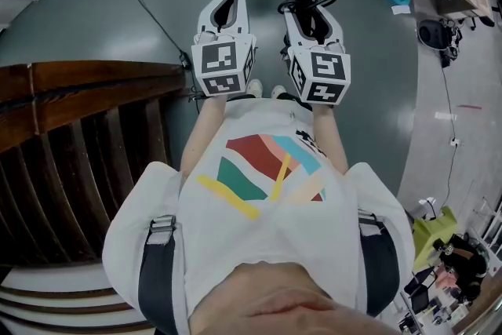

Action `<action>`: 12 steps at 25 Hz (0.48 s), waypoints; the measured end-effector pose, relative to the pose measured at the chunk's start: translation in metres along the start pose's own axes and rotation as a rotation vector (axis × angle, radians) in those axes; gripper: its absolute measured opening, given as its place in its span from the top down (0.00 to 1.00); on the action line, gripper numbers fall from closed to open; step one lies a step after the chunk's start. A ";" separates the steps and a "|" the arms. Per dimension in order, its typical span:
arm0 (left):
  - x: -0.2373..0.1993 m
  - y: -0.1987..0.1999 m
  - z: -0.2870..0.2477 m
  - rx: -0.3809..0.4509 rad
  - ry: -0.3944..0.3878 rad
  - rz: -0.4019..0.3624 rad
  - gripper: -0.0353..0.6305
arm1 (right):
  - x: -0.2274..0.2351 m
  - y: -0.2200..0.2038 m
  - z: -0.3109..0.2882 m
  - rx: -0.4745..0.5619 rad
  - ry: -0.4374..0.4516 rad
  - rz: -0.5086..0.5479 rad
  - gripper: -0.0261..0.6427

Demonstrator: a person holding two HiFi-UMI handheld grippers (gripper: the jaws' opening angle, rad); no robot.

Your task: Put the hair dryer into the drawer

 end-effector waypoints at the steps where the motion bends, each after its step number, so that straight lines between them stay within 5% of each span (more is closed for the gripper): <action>1: -0.004 0.001 0.000 0.001 0.003 0.001 0.93 | -0.001 0.000 -0.002 0.000 -0.001 -0.008 0.67; 12: -0.040 0.004 -0.006 0.023 0.040 0.032 0.93 | -0.011 0.001 -0.014 -0.019 -0.013 -0.004 0.67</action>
Point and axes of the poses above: the fingertips, and each gripper's own axes: z backward along the fingers, x to its right, y out of its top, the point moved 10 cm from there along z, backward along the fingers, and after that the axes turned 11 degrees about z, right-handed, at the moved point
